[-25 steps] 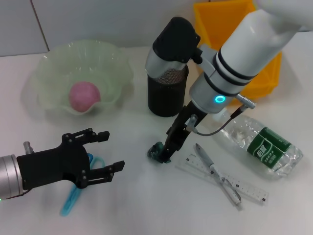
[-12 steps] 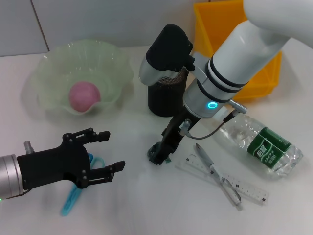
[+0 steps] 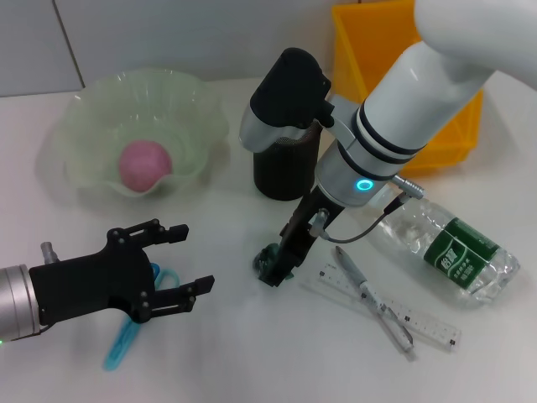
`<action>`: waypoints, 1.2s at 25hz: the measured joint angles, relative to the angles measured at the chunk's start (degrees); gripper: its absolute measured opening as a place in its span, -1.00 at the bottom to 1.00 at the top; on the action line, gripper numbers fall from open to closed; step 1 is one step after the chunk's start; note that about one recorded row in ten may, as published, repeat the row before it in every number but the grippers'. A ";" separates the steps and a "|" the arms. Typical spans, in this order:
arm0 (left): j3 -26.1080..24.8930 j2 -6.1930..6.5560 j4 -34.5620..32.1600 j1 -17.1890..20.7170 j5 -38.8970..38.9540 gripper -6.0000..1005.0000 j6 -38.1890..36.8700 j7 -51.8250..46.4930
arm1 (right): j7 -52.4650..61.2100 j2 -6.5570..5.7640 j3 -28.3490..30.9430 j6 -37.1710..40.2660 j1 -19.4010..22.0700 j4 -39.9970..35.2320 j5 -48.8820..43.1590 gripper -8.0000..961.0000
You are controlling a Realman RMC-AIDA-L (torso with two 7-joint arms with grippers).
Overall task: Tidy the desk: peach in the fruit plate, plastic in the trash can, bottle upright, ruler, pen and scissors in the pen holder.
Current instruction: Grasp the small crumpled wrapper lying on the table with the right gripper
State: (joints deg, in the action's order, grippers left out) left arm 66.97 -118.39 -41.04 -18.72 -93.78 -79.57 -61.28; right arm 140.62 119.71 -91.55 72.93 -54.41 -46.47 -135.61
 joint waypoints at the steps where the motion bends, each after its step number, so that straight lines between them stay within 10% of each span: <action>1: 0.00 0.00 0.00 0.00 0.00 0.59 -0.01 0.00 | 0.00 0.00 -0.15 -0.04 -0.07 0.36 0.00 0.43; 13: 0.00 0.00 0.00 0.00 0.00 0.59 -0.08 0.11 | 0.11 0.01 -1.38 -1.16 -0.57 1.20 0.04 0.42; 30: 0.00 0.09 0.00 -0.08 0.00 0.58 -0.10 0.29 | 0.26 0.09 -2.84 -2.73 -0.70 1.91 0.09 -0.44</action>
State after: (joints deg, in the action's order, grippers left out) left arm 66.97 -118.30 -41.04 -18.79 -93.78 -79.68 -60.99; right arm 140.88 119.80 -94.39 70.20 -55.11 -44.56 -135.52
